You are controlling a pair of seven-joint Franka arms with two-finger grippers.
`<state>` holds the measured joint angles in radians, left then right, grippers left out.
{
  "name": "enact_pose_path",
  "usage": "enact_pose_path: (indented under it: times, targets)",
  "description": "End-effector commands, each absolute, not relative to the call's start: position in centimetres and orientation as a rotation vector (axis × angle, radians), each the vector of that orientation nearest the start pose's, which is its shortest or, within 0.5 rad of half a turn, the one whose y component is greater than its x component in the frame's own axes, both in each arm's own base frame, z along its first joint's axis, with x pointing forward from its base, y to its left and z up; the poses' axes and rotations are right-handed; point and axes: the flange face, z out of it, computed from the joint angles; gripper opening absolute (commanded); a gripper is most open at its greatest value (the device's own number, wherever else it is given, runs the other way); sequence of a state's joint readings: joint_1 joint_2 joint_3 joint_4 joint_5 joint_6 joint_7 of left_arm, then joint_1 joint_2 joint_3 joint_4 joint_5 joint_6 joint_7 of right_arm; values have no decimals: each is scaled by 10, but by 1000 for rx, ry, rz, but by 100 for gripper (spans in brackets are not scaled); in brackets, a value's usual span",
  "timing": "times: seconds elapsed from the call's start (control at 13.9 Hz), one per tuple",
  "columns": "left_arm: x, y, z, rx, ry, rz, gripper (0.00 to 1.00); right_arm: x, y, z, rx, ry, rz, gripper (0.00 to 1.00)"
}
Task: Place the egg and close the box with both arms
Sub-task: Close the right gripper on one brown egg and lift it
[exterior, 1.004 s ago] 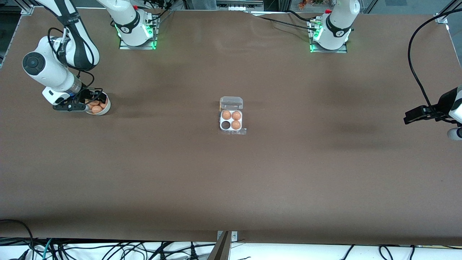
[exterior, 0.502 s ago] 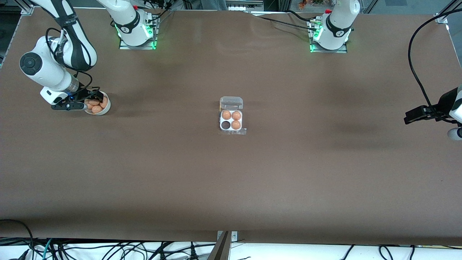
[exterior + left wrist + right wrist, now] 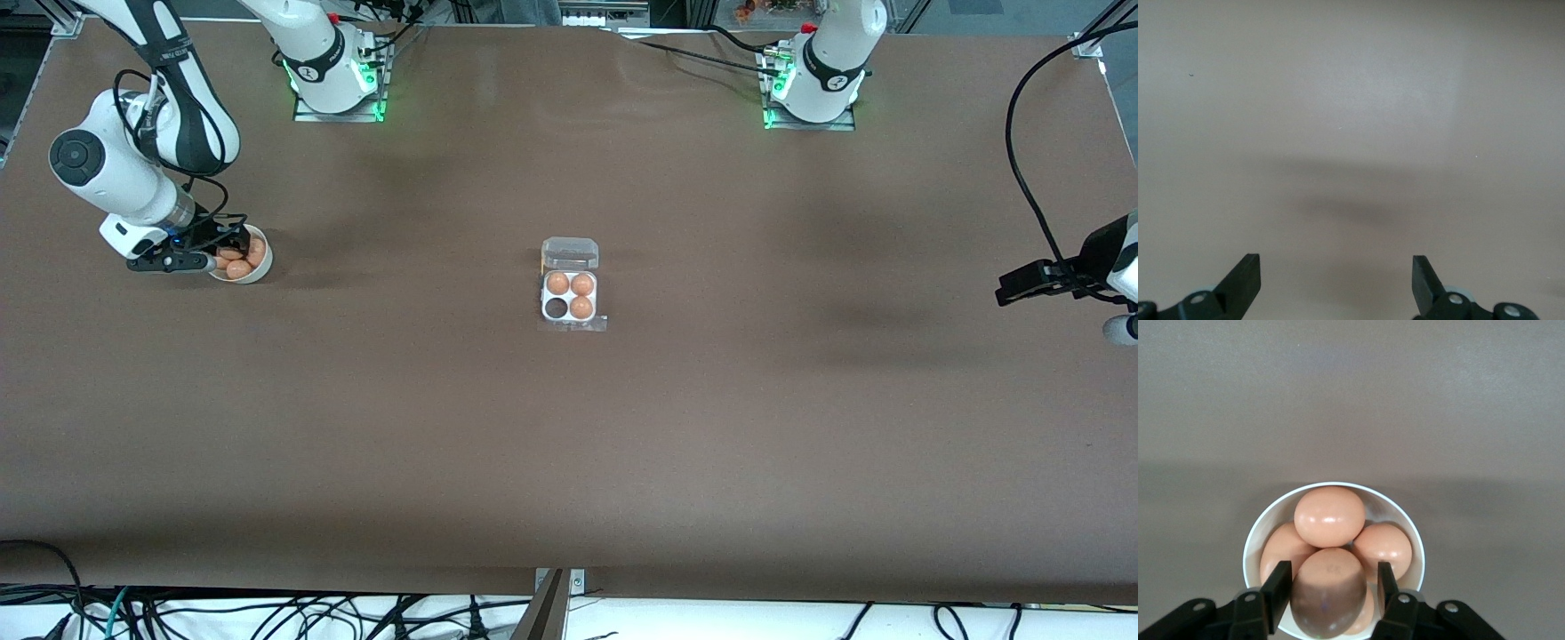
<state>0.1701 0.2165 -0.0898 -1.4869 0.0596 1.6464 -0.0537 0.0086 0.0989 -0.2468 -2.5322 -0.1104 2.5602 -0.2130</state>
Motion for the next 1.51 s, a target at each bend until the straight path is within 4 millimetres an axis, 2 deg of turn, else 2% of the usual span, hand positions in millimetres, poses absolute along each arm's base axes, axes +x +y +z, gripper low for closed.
enact_pose_path:
  times: [0.0, 0.14, 0.72, 1.29, 1.43]
  targets:
    - [617, 62, 552, -3098, -195, 88, 100, 437, -106, 233, -3204, -146, 124, 49]
    - [617, 63, 552, -3097, -197, 88, 100, 437, -105, 232, -3204, -146, 126, 43]
    - [617, 62, 552, -3098, -195, 88, 100, 442, -103, 237, -3204, -127, 130, 32]
    - [617, 61, 551, -3100, -193, 90, 100, 462, -99, 262, -3188, -102, 241, 31]
    - [617, 62, 551, -3099, -195, 90, 100, 472, -90, 273, -3182, -111, 270, 31]
